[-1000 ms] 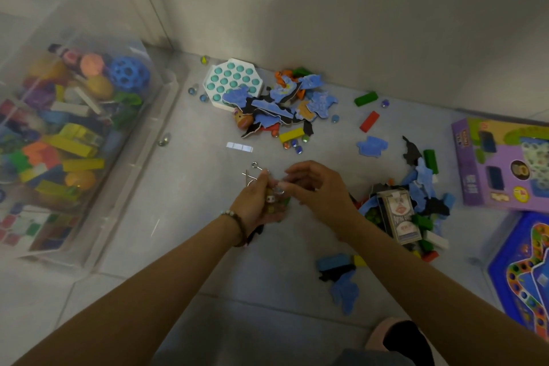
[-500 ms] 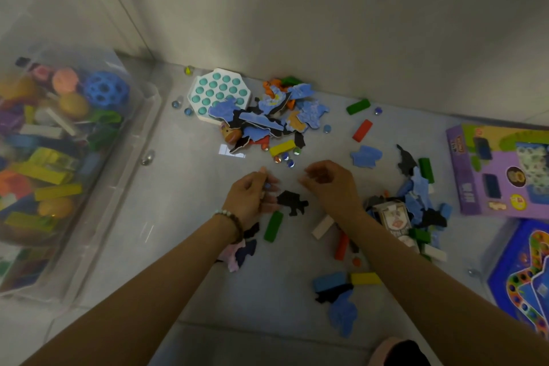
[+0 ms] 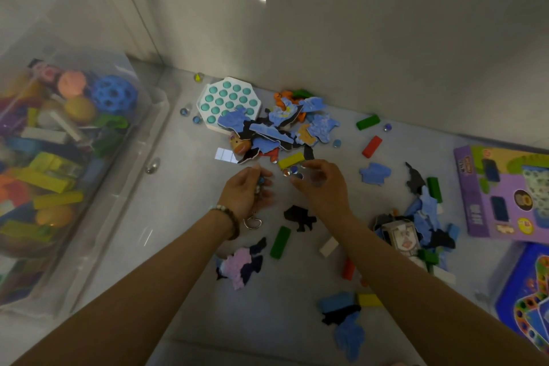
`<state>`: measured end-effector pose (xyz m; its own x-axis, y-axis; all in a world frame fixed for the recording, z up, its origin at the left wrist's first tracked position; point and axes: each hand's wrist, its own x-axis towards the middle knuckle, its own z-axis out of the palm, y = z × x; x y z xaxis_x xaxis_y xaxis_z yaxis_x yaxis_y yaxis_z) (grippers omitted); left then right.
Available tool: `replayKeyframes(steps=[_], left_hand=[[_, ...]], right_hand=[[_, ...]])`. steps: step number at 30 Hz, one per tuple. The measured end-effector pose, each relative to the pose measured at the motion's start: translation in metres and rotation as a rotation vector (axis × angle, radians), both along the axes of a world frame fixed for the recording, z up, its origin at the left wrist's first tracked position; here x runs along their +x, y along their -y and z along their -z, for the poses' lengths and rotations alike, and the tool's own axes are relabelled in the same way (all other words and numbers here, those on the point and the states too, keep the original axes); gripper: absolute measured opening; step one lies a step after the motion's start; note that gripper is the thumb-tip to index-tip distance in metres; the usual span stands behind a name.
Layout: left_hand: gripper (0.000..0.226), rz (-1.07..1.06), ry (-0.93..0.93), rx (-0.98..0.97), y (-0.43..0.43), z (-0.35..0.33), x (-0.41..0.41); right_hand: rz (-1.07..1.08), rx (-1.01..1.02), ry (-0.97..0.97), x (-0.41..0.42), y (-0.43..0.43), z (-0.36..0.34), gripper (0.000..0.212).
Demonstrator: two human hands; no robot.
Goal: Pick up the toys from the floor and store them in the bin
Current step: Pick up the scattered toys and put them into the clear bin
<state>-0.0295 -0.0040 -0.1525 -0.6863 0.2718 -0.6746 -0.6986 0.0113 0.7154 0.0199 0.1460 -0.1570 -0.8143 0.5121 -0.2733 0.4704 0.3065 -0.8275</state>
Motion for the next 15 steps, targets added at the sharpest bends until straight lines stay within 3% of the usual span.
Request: replayKeyframes(steps=[4,15], left_hand=[[0.036,-0.021,-0.002,-0.001,0.005,-0.001,-0.002],[0.030,-0.013,-0.049,-0.037,0.018,0.000,-0.005]], right_hand=[[-0.006,0.087,-0.036,-0.012,0.012,0.003,0.036],[-0.076,0.195,-0.028,-0.023,0.018,0.005,0.015]])
